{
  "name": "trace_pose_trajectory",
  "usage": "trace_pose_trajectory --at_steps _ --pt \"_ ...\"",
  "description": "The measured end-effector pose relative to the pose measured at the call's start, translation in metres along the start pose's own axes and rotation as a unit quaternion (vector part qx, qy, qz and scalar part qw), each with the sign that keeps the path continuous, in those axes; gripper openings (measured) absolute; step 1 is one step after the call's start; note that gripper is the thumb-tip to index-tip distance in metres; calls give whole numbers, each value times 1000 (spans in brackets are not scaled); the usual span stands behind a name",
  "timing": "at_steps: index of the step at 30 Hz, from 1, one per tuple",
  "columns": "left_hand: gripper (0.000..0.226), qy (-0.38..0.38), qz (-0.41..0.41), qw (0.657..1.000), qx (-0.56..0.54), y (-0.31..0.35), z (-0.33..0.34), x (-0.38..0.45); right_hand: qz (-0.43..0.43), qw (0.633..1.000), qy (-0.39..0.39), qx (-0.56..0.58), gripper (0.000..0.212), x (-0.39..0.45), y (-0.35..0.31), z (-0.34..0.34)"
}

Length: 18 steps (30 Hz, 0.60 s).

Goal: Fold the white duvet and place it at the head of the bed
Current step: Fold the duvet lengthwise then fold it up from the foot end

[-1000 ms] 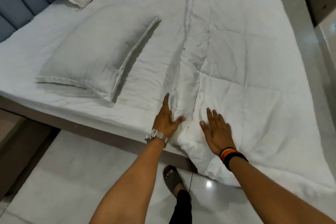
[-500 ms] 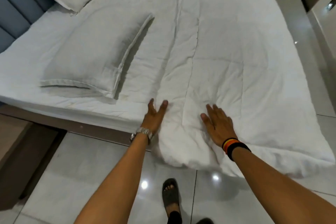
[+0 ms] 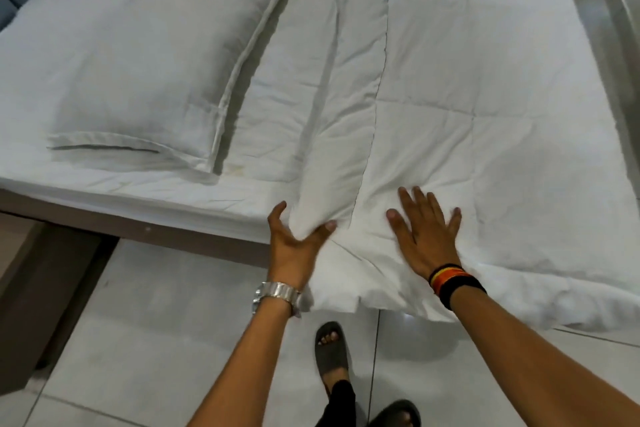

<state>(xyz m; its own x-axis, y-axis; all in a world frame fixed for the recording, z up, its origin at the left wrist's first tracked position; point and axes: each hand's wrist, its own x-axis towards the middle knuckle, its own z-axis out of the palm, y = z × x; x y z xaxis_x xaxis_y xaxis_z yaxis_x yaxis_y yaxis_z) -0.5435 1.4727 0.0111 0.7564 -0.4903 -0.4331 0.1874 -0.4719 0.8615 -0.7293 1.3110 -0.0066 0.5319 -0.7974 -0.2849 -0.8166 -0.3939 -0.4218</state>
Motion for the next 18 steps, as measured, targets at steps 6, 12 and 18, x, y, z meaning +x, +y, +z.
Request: trace_pose_trajectory --at_steps 6,12,18 --pt "108 -62 -30 995 77 -5 -61 17 11 996 82 35 74 -22 1 -5" --pt "114 14 -92 984 153 -67 -34 19 -23 996 -56 -60 72 -53 39 25" --pt "97 93 124 930 333 -66 30 -25 20 994 -7 -103 70 -72 100 -2"
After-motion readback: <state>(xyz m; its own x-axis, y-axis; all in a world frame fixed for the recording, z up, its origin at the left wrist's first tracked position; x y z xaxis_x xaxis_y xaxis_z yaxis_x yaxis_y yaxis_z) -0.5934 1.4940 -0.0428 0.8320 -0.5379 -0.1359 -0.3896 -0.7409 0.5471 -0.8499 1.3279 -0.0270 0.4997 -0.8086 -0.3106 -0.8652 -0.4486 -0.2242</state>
